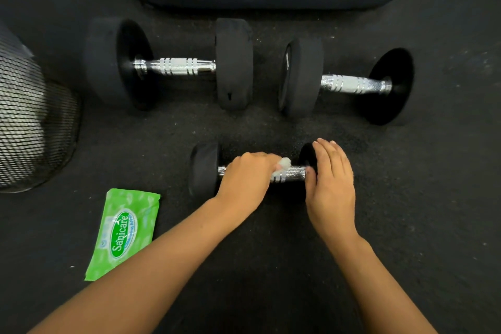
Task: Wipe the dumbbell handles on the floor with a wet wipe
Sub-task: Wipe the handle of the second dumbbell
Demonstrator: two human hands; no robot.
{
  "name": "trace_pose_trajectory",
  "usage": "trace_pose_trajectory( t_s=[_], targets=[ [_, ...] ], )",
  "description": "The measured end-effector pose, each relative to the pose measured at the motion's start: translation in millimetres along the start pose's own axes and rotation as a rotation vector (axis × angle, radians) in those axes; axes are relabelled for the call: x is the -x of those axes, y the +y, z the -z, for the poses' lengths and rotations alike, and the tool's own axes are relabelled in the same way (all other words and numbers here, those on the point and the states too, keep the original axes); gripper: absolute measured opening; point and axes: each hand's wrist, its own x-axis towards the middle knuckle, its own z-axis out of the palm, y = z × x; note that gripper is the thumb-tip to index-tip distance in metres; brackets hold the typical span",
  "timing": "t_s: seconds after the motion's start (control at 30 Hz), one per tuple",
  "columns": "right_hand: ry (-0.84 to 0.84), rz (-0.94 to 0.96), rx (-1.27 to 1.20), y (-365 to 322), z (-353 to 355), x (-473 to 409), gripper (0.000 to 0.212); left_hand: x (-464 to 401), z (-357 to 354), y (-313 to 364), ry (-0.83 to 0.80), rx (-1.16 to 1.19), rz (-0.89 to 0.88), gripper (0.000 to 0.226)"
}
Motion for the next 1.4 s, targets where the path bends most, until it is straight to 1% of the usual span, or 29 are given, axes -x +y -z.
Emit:
trace_pose_trajectory(
  t_s=[0.03,0.1,0.17,0.27,0.37,0.43,0.53,0.6,0.7,0.8,0.97,1.03,1.1,1.17,1.27,1.3,1.33,1.37,1.4],
  targets=[
    [0.005,-0.001,0.001,0.1,-0.4,1.8,0.045,5.6,-4.0,-2.4,0.028,0.012,-0.071,0.026],
    [0.014,-0.002,0.003,0.4,-0.9,4.0,0.044,17.9,-14.3,-11.2,0.143,0.004,-0.227,0.036],
    [0.012,0.000,0.001,0.8,-0.2,3.2,0.043,28.9,-21.7,-19.1,0.247,-0.059,-0.340,0.037],
    [-0.004,0.018,-0.007,2.9,1.7,3.7,0.044,42.1,-27.1,-22.9,0.343,-0.114,-0.398,0.036],
    [0.003,0.023,-0.017,3.0,1.7,7.9,0.043,46.7,-30.1,-21.9,0.384,-0.136,-0.411,0.029],
    [0.013,0.012,-0.022,2.4,0.0,7.6,0.043,38.4,-31.3,-15.0,0.358,-0.142,-0.425,0.027],
    [0.001,0.004,-0.033,2.7,-0.2,0.4,0.045,20.9,-28.1,-3.2,0.247,-0.167,-0.471,0.030],
    [-0.014,0.016,-0.028,4.0,1.5,-3.7,0.046,21.0,-22.8,-7.0,0.213,-0.180,-0.449,0.033],
    [-0.013,0.029,-0.009,4.6,3.0,-5.4,0.046,36.0,-13.9,-20.4,0.233,-0.212,-0.387,0.034],
    [-0.005,0.021,-0.015,3.0,1.7,-3.6,0.045,39.8,-12.6,-21.4,0.257,-0.267,-0.377,0.033],
    [0.000,0.015,-0.013,0.8,1.4,-5.6,0.045,18.4,-18.1,-1.5,0.208,-0.257,-0.450,0.034],
    [-0.008,0.026,-0.004,2.0,2.4,-7.3,0.044,18.1,-15.8,-3.3,0.196,-0.258,-0.462,0.035],
    [-0.022,0.026,-0.003,2.4,4.4,-8.0,0.041,27.1,-8.4,-13.5,0.198,-0.269,-0.429,0.036],
    [-0.031,0.016,-0.004,2.0,4.6,-7.4,0.040,37.8,-1.5,-23.2,0.208,-0.329,-0.412,0.036],
    [-0.018,0.009,-0.004,1.5,4.1,-6.1,0.040,37.9,1.0,-20.0,0.172,-0.373,-0.364,0.037],
    [-0.012,0.006,-0.002,0.8,3.9,-6.4,0.041,31.8,0.6,-15.0,0.161,-0.378,-0.331,0.034],
    [-0.012,0.002,0.000,-0.2,3.6,-6.7,0.043,23.3,2.1,-8.1,0.136,-0.363,-0.287,0.031],
    [-0.014,0.002,0.002,-0.7,3.3,-6.9,0.045,14.3,6.4,0.7,0.078,-0.327,-0.225,0.034],
    [-0.014,0.005,0.004,-0.6,2.8,-7.0,0.046,5.6,10.8,7.3,-0.018,-0.303,-0.149,0.038]
  ],
)
